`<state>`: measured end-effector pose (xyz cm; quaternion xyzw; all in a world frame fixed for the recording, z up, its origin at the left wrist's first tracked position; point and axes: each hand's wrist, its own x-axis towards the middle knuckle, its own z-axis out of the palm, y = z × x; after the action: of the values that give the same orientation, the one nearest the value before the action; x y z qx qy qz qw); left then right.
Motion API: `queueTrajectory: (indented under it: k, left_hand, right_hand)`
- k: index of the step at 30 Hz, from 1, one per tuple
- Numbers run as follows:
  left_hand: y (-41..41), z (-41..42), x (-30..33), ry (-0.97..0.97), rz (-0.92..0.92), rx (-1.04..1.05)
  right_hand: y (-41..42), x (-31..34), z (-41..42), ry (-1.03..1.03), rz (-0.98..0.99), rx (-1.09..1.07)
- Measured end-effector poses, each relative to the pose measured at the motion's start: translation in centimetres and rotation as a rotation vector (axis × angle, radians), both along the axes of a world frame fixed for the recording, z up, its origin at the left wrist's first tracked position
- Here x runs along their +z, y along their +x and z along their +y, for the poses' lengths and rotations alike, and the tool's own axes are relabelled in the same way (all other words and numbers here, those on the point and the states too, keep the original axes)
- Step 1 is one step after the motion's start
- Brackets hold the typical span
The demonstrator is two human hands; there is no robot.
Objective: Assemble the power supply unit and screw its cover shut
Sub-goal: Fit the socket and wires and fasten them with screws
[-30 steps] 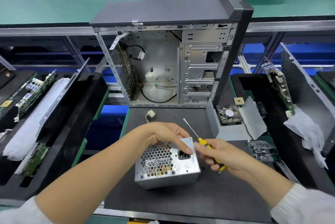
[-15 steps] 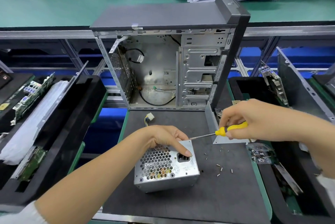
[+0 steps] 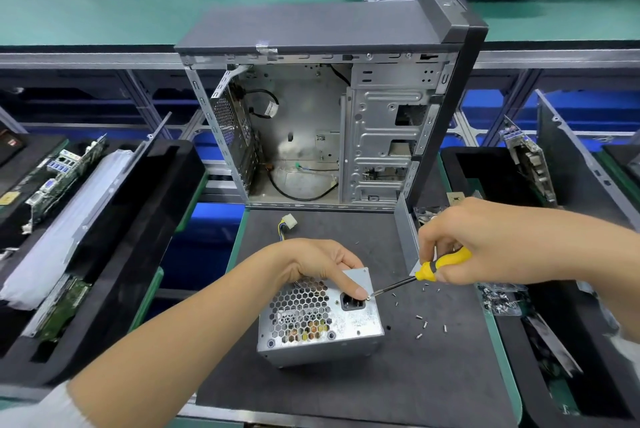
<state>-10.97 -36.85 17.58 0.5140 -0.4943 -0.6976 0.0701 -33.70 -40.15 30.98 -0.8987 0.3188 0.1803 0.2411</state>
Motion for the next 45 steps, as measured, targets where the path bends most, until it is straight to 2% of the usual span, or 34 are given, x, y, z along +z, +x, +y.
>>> queueTrajectory:
  k: [16, 23, 28, 33, 38, 45]
  left_hand:
    - [0.0, -0.2, 0.0, 0.025, 0.023, -0.004]
    - [0.0, -0.2, -0.2, 0.021, 0.006, -0.001]
    - [0.0, -0.2, -0.6, 0.012, -0.008, -0.002]
    - [0.1, -0.1, -1.2, -0.041, -0.063, 0.026]
    - [0.2, -0.5, -1.5, -0.046, -0.050, -0.025]
    - [0.4, -0.6, -1.4, -0.025, -0.010, -0.057]
  right_hand:
    - [0.8, -0.3, 0.4, -0.042, 0.068, 0.031]
    - [3.2, 0.6, 2.0, -0.371, 0.249, 0.239]
    - [5.4, 1.3, 3.5, -0.531, 0.327, 0.287]
    - [6.9, 1.5, 4.2, -0.553, 0.345, 0.356]
    - [6.9, 1.9, 4.5, -0.447, 0.396, 0.419]
    - [6.2, 1.5, 3.8, -0.544, 0.353, 0.454]
